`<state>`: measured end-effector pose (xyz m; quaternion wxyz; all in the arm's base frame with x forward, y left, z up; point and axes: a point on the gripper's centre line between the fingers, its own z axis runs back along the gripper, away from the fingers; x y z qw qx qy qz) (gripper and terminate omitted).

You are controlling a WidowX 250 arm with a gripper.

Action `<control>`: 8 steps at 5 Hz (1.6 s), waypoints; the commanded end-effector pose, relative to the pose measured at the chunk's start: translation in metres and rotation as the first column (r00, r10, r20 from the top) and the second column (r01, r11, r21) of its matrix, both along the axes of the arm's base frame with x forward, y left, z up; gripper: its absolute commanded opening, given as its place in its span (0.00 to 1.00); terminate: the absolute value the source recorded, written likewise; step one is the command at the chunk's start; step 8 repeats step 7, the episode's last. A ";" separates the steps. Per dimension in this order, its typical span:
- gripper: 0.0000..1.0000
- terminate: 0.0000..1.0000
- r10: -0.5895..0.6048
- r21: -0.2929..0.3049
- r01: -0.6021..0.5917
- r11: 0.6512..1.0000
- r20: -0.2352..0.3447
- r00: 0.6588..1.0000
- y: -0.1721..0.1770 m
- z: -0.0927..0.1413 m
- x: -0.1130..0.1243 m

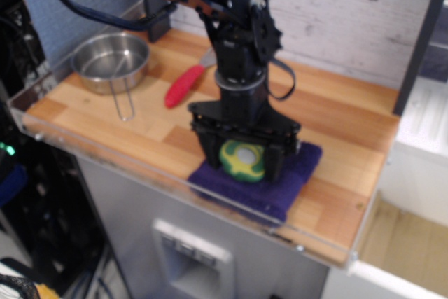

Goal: Put the pepper on the purple towel.

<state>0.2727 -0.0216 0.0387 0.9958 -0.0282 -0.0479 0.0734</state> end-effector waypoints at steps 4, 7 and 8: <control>1.00 0.00 -0.022 0.025 0.021 0.999 0.066 0.998 0.063 0.117 0.029; 1.00 1.00 -0.110 0.019 0.109 0.994 0.045 0.993 0.068 0.112 0.037; 1.00 1.00 -0.110 0.019 0.109 0.994 0.045 0.993 0.068 0.112 0.037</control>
